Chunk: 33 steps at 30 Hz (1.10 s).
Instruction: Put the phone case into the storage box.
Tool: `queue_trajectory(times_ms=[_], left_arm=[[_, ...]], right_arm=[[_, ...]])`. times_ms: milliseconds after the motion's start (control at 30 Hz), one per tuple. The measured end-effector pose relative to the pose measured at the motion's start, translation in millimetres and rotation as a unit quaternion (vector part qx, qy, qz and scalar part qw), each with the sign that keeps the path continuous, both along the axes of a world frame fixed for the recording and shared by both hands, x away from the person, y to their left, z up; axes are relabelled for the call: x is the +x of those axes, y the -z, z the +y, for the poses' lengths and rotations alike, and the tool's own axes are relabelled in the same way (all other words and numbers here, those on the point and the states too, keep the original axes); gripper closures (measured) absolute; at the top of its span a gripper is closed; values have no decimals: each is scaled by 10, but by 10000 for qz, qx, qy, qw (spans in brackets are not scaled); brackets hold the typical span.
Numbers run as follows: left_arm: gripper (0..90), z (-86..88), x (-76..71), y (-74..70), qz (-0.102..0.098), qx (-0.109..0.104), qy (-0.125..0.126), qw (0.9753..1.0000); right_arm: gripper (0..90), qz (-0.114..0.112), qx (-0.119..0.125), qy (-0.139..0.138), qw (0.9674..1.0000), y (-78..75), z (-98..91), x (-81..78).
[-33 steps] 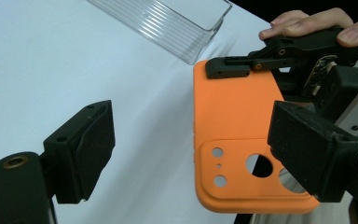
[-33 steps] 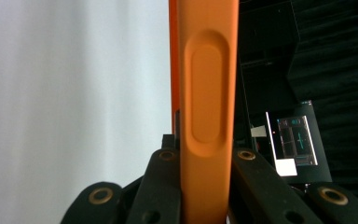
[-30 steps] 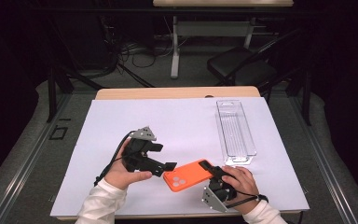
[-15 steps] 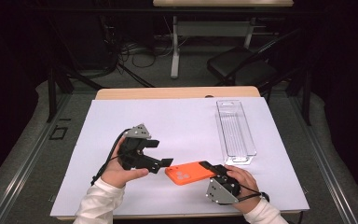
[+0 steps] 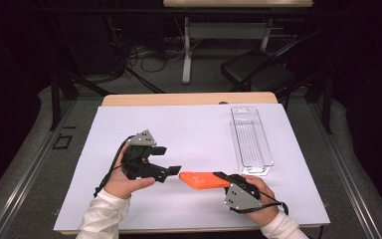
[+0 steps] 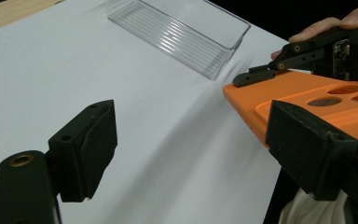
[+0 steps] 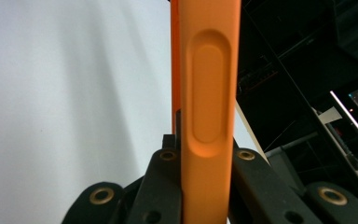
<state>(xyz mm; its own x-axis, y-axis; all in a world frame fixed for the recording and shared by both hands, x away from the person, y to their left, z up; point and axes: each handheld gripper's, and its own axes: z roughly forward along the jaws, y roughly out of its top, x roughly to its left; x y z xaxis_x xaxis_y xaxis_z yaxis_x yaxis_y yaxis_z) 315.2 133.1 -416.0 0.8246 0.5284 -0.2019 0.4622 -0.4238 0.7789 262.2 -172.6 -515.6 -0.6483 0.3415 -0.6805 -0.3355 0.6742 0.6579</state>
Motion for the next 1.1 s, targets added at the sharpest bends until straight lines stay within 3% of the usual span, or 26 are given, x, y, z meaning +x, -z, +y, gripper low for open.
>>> queue_trajectory(times_ms=[333, 533, 733, 1100], left_arm=[[195, 38, 2, -13, 39, -95, 21, 9999], [287, 12, -6, 3, 187, -156, 183, 9995], [393, -7, -24, 5, 135, -124, 254, 9995], [454, -136, -67, 35, 48, -110, 339, 9994]], right_arm=[[875, 427, 386, -17, 9983, -16, -55, 49], [875, 774, 751, -53, 9942, -24, -101, 90], [874, 1030, 994, -68, 9897, -26, -129, 117], [874, 1221, 1128, -103, 9860, -16, -125, 132]])
